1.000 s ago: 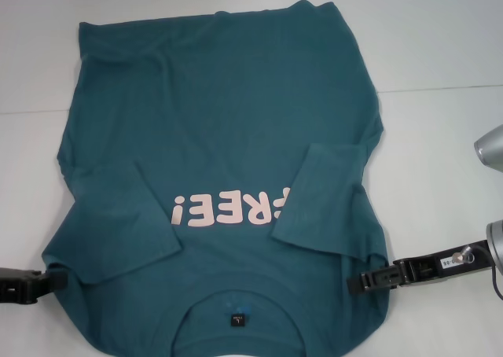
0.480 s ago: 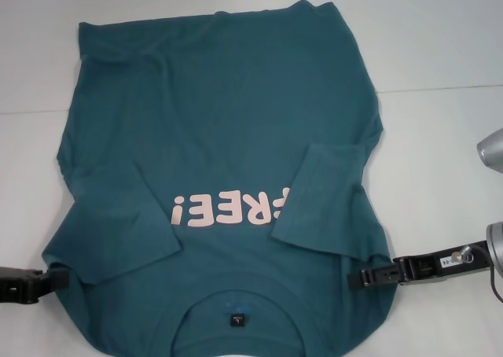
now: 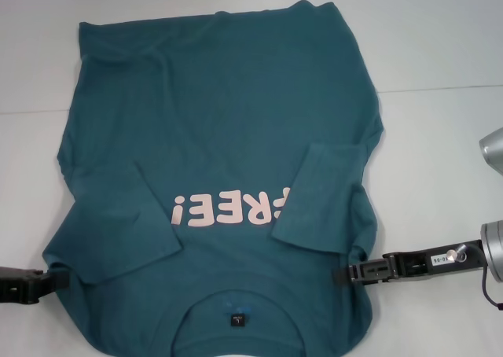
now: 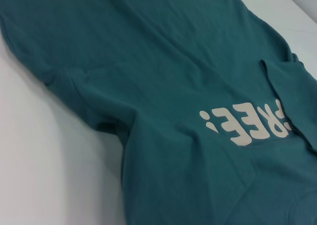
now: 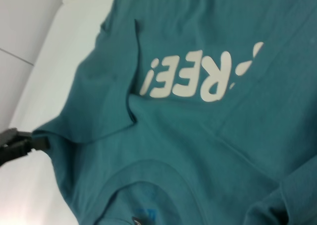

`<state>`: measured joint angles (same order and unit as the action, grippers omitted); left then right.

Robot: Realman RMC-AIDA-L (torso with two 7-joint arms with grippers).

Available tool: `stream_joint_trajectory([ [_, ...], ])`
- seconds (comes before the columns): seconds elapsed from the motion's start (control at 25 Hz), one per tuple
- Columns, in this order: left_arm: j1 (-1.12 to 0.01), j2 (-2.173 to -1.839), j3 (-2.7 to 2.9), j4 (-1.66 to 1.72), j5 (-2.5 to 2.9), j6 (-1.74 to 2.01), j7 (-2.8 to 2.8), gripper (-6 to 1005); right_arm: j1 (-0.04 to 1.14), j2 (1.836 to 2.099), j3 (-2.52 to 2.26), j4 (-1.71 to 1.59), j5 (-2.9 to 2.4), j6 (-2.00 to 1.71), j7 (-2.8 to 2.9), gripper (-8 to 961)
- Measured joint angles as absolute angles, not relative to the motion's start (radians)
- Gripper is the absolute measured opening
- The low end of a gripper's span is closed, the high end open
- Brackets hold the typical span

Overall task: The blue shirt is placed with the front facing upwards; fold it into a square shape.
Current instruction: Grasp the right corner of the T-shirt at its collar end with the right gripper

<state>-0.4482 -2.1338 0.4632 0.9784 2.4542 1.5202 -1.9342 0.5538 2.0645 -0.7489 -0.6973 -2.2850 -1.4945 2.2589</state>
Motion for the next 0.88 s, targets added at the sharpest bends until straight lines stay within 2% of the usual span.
stream_joint_trajectory([
  [0.88,-0.451,-2.129,0.463,0.968,2.453,1.512,-1.933,17,0.525,2.062,-0.713,-0.648,-2.263,-1.432,2.249,908],
])
